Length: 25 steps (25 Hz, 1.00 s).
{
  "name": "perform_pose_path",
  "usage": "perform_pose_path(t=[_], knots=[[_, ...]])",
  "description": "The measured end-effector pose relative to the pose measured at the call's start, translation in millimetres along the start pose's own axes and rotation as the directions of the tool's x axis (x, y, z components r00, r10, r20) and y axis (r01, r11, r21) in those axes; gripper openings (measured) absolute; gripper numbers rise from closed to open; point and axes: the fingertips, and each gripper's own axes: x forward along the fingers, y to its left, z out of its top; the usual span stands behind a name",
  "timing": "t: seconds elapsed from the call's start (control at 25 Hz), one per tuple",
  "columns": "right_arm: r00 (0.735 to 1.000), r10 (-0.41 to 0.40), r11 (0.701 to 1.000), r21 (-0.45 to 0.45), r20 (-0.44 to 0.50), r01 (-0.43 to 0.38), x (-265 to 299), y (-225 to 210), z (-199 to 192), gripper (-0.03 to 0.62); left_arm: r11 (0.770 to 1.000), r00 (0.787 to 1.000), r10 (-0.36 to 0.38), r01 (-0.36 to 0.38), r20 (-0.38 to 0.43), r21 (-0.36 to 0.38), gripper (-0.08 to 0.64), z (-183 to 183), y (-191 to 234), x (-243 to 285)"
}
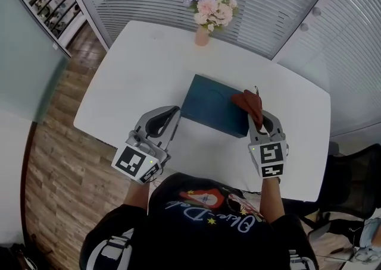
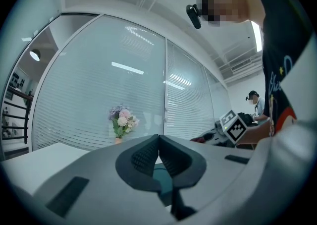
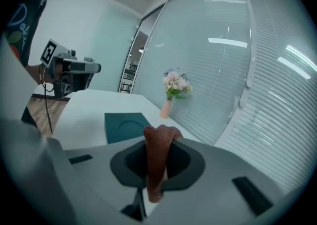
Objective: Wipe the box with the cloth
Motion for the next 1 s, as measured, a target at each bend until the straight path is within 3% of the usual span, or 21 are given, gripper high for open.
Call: perform_pose_path(t=[0.2, 0.4, 0.52, 0.64, 0.8, 1.0], knots=[[0.982, 0.061, 0.998, -0.024, 0.179, -0.058, -6, 22, 64, 0.028, 0.999, 0.999, 0.042, -0.042, 0.011, 0.005, 0.003, 5, 1, -16], [0.907, 0.255, 0.967, -0.082, 0.335, -0.242, -8, 84, 119, 0.028, 0.993, 0.993, 0.116, -0.116, 0.011, 0.005, 0.003, 3, 8, -43], [0.856, 0.381, 0.924, -0.176, 0.349, -0.339, -1, 127, 133, 0.028, 0.987, 0.987, 0.163, -0.163, 0.008, 0.005, 0.003, 3, 12, -62], [0.828, 0.478, 0.876, -0.233, 0.292, -0.423, 13, 167, 129, 0.028, 0.977, 0.977, 0.212, -0.212, 0.003, 0.005, 0.003, 4, 16, -80], [0.83, 0.512, 0.851, -0.256, 0.221, -0.458, 28, 189, 111, 0.028, 0.969, 0.969, 0.246, -0.246, 0.003, 0.004, 0.003, 4, 18, -95], [0.865, 0.475, 0.873, -0.21, 0.163, -0.44, 36, 178, 84, 0.028, 0.97, 0.97, 0.244, -0.244, -0.007, -0.003, 0.003, 1, 17, -96]])
